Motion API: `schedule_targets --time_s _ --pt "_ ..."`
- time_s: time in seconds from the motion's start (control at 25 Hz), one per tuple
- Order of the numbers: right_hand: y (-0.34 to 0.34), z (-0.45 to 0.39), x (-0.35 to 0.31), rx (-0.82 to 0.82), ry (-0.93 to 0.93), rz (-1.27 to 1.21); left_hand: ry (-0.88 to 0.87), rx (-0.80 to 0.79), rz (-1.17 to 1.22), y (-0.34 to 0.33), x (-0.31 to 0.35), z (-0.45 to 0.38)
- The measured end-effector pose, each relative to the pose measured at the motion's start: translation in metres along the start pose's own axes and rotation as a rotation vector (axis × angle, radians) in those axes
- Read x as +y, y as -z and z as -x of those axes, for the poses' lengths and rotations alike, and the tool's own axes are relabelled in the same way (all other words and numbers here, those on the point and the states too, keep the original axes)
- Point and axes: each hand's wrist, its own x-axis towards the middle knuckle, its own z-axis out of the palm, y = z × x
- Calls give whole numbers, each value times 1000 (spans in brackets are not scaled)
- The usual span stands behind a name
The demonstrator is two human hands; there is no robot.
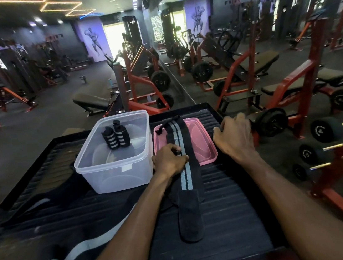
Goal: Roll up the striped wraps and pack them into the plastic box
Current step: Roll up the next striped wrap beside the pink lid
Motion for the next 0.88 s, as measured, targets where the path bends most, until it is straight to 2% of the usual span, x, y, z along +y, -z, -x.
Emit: schedule_targets --time_s 0.16,0.28,0.4,0.48,0.6,0.76,0.88 --pt "-11 1 -8 -89 117 -327 5 71 234 0 5 4" --pt "-21 8 -13 -198 191 -342 -58 106 410 6 15 10" --pt "-25 13 -18 -215 248 -331 -108 133 538 11 24 14" --pt "-24 14 -19 -255 173 -408 -76 143 641 11 27 14" --pt "-22 13 -23 -287 -44 -642 -12 114 796 20 34 14" --pt "-11 9 -33 -316 -266 -1058 74 -46 962 26 41 13" --pt "-8 8 -36 -363 -349 -1250 114 -100 1005 16 40 10"
